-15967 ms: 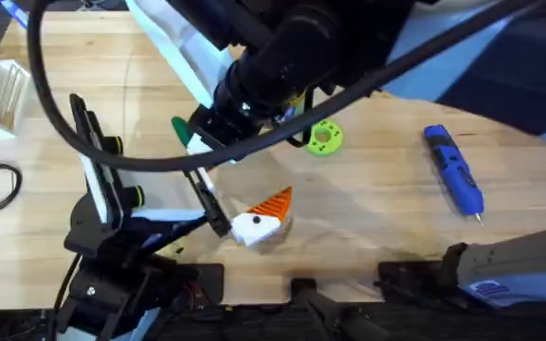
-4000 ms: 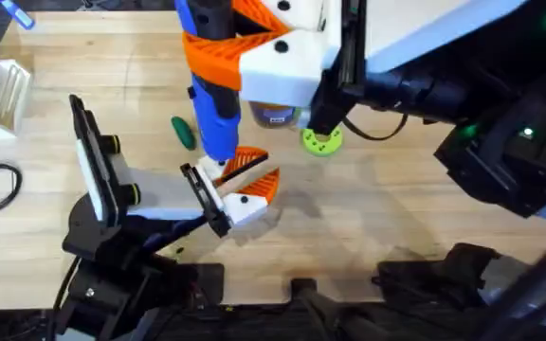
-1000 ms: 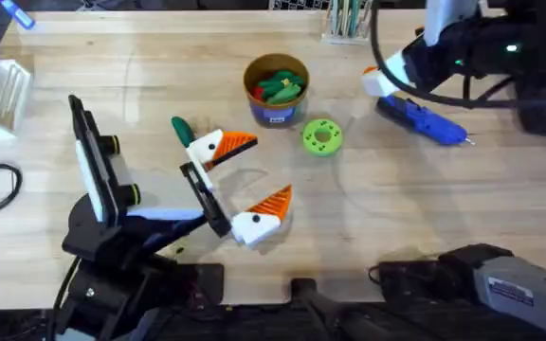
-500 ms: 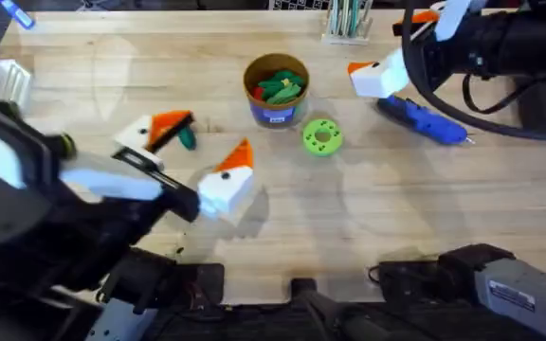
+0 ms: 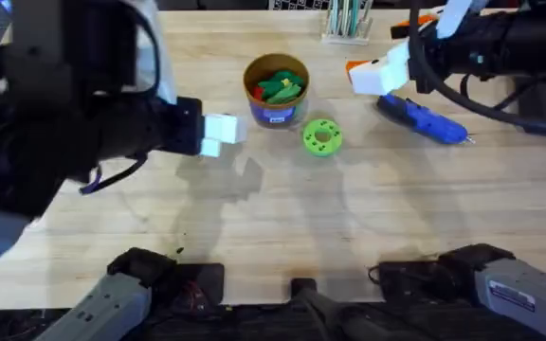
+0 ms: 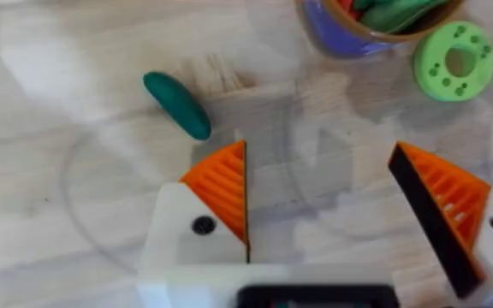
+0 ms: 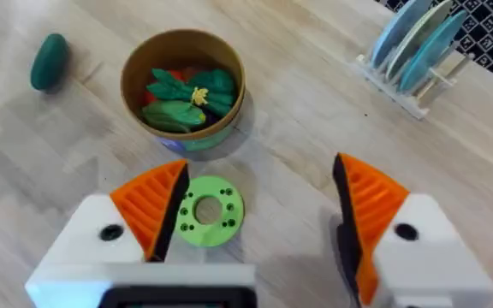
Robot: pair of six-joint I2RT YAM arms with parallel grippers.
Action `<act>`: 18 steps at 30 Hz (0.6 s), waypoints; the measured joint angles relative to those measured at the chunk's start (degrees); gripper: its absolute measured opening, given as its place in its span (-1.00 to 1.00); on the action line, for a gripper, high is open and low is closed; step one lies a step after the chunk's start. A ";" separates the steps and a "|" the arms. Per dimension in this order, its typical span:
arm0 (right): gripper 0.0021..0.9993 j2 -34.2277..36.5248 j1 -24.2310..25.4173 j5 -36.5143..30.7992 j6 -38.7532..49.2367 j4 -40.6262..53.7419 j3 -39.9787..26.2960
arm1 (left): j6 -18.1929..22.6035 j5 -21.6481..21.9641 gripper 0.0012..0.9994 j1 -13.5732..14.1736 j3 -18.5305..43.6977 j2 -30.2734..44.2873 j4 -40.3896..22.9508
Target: Pick up the gripper from the table and insert it into the empty holder that is missing its gripper. Then pick up a screw, insert it into the mounting hole, and use the screwdriver to tighten it. Finally, clean up the table by picking up the vegetable and placing it into the bucket.
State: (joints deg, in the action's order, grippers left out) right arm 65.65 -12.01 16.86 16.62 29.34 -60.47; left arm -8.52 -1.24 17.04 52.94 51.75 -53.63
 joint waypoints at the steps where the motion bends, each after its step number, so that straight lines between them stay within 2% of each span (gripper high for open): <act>1: 0.98 0.00 0.00 0.00 -0.13 -0.02 0.00 | -1.04 0.02 0.97 -0.23 0.37 2.11 -0.19; 4: 0.98 0.00 0.00 0.00 -0.19 -0.02 0.00 | -7.17 0.75 0.97 -2.88 0.49 6.98 -0.22; 7: 0.98 0.00 0.00 0.00 -0.34 -0.02 0.00 | -14.29 1.23 0.97 -7.99 0.52 12.75 0.21; 10: 0.98 0.00 0.00 0.00 -0.35 -0.02 0.00 | -21.04 1.25 0.97 -12.26 0.54 19.99 3.79; 13: 0.98 0.00 0.00 0.00 -0.36 -0.02 0.00 | -25.02 1.15 0.97 -14.12 0.58 26.52 7.12; 18: 0.98 0.00 0.00 0.00 -0.37 0.00 0.00 | -27.80 1.06 0.97 -15.06 0.58 34.32 12.73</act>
State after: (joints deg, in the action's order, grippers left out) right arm 65.65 -12.01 16.86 16.25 29.34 -60.47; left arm -36.33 -0.19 1.98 53.52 86.06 -40.90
